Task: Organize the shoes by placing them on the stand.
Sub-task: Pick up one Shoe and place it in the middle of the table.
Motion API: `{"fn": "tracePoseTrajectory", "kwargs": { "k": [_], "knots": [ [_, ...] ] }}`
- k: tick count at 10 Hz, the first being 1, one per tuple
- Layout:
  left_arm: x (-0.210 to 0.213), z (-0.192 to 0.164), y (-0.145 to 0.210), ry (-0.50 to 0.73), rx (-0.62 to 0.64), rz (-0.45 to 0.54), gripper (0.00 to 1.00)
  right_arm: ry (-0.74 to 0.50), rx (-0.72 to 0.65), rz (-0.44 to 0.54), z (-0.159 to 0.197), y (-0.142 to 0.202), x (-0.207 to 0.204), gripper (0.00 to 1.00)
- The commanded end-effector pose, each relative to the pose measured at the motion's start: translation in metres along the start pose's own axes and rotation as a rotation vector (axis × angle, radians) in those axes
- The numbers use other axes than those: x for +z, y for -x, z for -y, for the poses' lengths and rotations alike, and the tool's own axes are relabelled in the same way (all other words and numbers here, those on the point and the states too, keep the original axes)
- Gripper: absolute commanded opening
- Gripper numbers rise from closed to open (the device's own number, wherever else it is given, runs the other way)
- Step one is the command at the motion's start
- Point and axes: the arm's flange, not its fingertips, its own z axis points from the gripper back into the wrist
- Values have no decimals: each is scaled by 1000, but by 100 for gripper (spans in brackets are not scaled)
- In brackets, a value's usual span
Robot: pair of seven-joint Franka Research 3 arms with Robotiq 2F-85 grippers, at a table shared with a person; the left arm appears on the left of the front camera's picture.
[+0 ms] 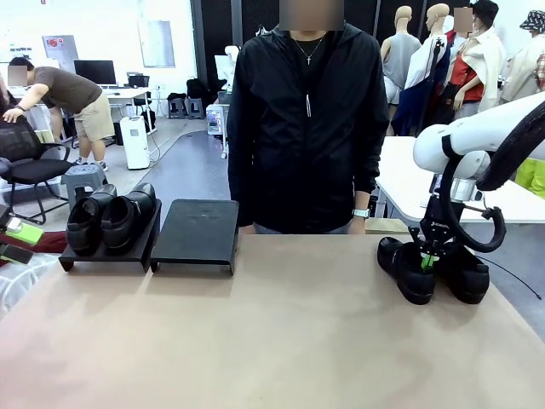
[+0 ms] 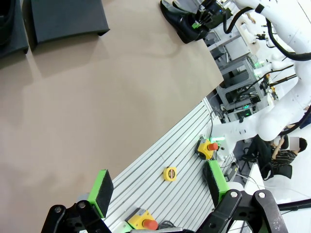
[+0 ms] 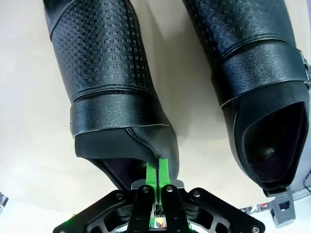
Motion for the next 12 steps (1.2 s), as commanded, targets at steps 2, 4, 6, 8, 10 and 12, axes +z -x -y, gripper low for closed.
{"fn": "tracePoseTrajectory", "kwargs": {
  "k": [2,4,6,8,10,12],
  "knots": [
    [2,-1,1,-4,-6,-11,100,11,-24,21,-6,2,-7,0],
    [2,-1,1,-4,-6,-11,100,-14,44,7,-9,13,-1,0],
    [2,-1,1,-4,-6,-11,100,-66,95,71,-10,52,38,0],
    [2,-1,1,-4,-6,-11,100,-114,167,110,-10,109,73,0],
    [2,-1,1,-4,-6,-11,100,-171,259,98,-7,147,77,0],
    [2,-1,1,-4,-6,-11,100,-224,332,89,-3,175,66,0]
  ]
}}
